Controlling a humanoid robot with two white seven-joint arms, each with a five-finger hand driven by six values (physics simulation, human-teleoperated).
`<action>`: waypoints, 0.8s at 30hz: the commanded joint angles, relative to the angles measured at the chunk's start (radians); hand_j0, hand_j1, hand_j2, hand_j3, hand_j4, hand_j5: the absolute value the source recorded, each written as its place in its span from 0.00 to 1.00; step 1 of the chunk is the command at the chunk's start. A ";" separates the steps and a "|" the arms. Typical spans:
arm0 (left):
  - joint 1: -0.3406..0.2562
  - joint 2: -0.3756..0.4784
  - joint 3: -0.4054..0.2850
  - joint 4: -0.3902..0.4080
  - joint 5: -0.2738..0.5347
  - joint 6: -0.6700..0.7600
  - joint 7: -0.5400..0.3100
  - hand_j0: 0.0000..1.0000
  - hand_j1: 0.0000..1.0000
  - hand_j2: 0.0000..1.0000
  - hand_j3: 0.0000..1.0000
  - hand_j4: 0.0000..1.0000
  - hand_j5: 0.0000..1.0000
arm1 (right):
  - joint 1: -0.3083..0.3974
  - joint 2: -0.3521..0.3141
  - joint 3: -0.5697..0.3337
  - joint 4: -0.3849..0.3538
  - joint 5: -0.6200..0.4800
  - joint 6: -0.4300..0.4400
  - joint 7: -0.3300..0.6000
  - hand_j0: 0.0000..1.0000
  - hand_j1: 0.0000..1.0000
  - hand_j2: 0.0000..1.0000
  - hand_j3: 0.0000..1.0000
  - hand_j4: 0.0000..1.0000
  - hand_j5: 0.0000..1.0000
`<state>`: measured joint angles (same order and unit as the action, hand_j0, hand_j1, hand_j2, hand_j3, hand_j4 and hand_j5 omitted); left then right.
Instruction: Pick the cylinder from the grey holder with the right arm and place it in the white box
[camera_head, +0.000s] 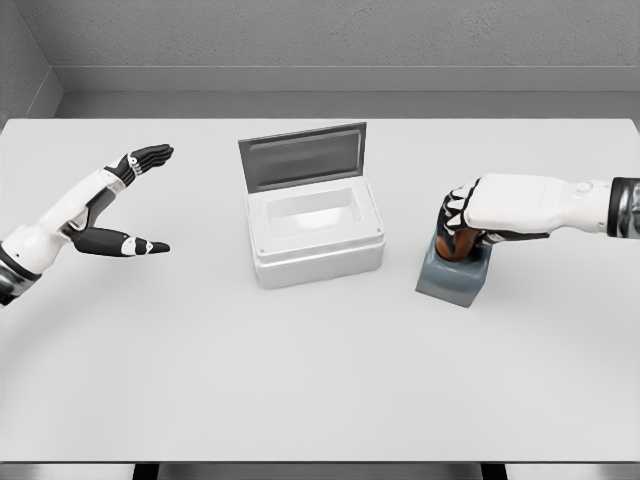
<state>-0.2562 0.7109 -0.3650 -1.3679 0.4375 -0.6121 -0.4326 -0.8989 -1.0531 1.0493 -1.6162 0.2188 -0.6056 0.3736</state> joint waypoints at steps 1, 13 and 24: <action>0.000 0.001 0.000 0.000 0.007 0.001 0.000 1.00 1.00 1.00 1.00 1.00 1.00 | 0.000 0.002 0.005 0.001 0.005 -0.005 0.013 0.32 0.32 0.32 0.32 0.32 0.32; 0.002 0.001 -0.002 -0.002 0.007 0.001 -0.006 1.00 1.00 1.00 1.00 1.00 1.00 | 0.000 0.005 0.003 0.002 0.008 -0.005 0.034 0.23 0.23 0.23 0.23 0.23 0.23; 0.003 0.001 -0.002 -0.002 0.007 0.001 -0.008 1.00 1.00 1.00 1.00 1.00 1.00 | -0.035 -0.005 -0.003 -0.002 0.008 -0.005 0.033 0.23 0.23 0.23 0.23 0.23 0.23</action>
<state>-0.2531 0.7110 -0.3669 -1.3693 0.4376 -0.6122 -0.4393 -0.9357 -1.0579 1.0488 -1.6172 0.2269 -0.6126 0.4102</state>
